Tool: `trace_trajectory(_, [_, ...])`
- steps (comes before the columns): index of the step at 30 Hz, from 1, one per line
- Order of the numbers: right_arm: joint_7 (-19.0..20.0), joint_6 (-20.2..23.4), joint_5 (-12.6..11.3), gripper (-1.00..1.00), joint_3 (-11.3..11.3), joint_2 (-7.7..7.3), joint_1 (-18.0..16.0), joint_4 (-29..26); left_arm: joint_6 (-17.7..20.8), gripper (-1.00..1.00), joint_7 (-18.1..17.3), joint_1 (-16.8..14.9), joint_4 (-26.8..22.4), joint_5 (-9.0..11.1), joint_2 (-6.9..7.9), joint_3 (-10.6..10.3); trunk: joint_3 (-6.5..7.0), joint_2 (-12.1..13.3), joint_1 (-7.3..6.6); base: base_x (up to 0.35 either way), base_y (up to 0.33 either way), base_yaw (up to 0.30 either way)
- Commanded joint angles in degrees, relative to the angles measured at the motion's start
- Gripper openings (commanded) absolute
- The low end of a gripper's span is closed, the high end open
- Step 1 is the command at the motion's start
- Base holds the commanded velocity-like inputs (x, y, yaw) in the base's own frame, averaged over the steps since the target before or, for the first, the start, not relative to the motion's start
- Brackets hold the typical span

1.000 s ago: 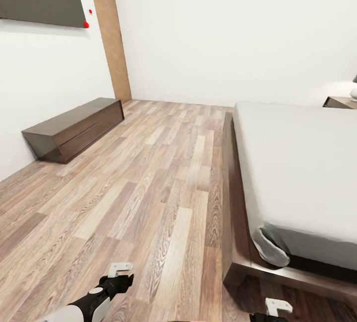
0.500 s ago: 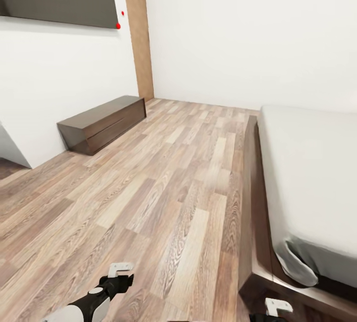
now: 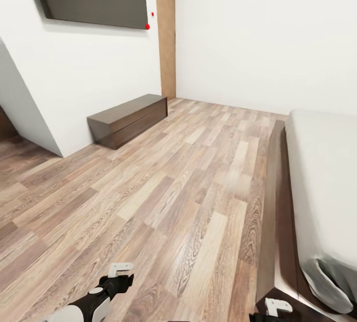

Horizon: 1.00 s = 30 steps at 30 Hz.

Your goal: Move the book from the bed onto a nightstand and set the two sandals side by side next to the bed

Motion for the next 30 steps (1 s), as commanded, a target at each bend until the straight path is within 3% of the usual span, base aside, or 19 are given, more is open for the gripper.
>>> trace_trajectory(1, [0.1, -0.18, 0.56, 1.0, -0.49, -0.01, -0.02, 0.05, -0.16, 1.0, -0.19, -0.03, 0.05, -0.4, 0.01, 0.49, -0.04, -0.02, -0.01, 0.0, 0.001, 0.286])
trace_trajectory(10, [0.1, -0.18, 0.56, 1.0, -0.47, -0.01, -0.02, 0.05, -0.16, 1.0, -0.19, -0.03, 0.05, -0.4, 0.01, 0.49, -0.04, -0.02, -0.01, 0.0, 0.0, 0.236])
trace_trajectory(21, [0.1, -0.18, 0.56, 1.0, -0.49, -0.01, -0.02, 0.05, -0.16, 1.0, -0.19, -0.03, 0.05, -0.4, 0.01, 0.49, 2.39, 0.14, -0.3, 0.0, 0.0, 0.023])
trace_trajectory(30, [0.1, -0.18, 0.56, 1.0, -0.5, -0.01, -0.02, 0.05, -0.16, 1.0, -0.19, -0.03, 0.05, -0.4, 0.01, 0.49, 4.01, 3.75, -2.28, 0.0, 0.0, 0.001])
